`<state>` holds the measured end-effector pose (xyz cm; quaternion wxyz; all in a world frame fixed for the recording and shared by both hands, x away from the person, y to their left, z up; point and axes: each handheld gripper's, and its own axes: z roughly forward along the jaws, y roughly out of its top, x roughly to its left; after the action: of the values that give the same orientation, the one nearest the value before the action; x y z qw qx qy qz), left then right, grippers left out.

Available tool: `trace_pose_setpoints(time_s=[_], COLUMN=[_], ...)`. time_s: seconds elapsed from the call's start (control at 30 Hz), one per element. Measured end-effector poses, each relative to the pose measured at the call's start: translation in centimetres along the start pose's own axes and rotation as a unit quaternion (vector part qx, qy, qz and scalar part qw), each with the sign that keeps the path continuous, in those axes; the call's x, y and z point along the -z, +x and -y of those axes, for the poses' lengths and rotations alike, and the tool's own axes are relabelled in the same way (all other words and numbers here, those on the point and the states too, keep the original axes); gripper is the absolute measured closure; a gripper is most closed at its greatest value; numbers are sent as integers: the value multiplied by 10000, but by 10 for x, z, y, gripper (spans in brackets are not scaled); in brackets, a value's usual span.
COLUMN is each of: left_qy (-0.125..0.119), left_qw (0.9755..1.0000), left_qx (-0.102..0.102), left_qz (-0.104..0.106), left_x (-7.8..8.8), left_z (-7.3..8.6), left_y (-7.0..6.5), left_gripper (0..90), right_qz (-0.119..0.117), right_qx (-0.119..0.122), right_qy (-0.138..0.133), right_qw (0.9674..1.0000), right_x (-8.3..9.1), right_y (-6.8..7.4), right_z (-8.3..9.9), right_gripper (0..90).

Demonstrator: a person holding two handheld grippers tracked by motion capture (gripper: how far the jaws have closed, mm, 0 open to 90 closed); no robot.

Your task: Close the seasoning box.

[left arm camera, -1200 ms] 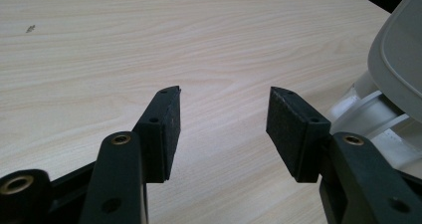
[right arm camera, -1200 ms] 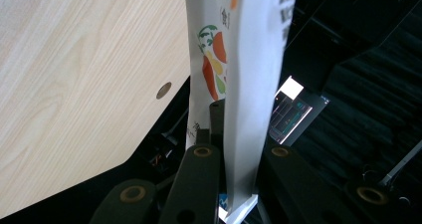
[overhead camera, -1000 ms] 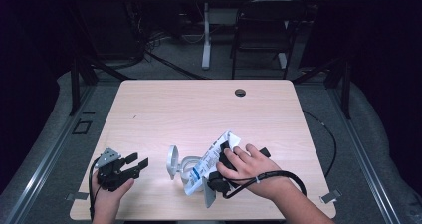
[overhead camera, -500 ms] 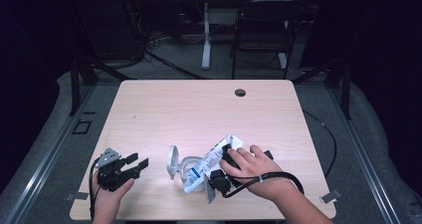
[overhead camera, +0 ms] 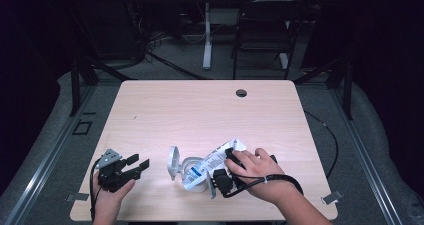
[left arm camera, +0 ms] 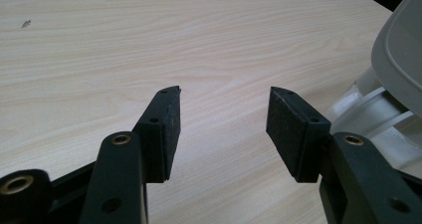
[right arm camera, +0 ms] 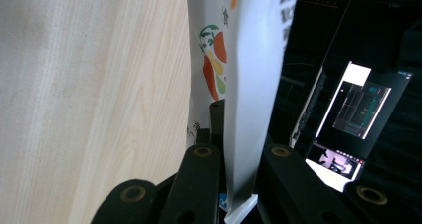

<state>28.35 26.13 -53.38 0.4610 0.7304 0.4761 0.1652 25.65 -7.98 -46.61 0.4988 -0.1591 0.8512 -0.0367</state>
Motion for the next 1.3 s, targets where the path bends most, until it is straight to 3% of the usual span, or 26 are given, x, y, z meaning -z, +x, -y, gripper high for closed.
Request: trace_pose_setpoints(time_s=[0.17, 0.47, 0.67, 1.13, 1.23, 1.27, 1.3], left_qy=[6, 52, 75, 101, 101, 101, 61], left_qw=[10000, 10000, 10000, 9999, 9999, 9999, 10000], left_qx=[16, 20, 13, 1, -3, -3, 7], left_qz=[-5, -9, -21, -30, -29, -29, -38], left_x=[0, 1, 0, -1, -1, -1, -1], left_z=[0, 1, 1, 2, 2, 2, 3], left_y=[0, 2, 2, 2, 2, 2, 2], left_gripper=[477, 477, 478, 478, 478, 478, 478], right_qz=[-62, -323, -521, -714, -769, -769, -790], right_qx=[-140, -731, -1314, -2084, -2295, -2295, -2396], right_qy=[-51, -226, -483, -817, -891, -891, -959], right_qw=[9999, 9965, 9888, 9720, 9662, 9662, 9629], right_x=[0, -2, -6, -11, -11, -11, -11], right_y=[1, 4, 9, 17, 19, 19, 20], right_z=[2, 10, 16, 26, 27, 27, 28], right_gripper=[889, 893, 898, 900, 900, 900, 900])
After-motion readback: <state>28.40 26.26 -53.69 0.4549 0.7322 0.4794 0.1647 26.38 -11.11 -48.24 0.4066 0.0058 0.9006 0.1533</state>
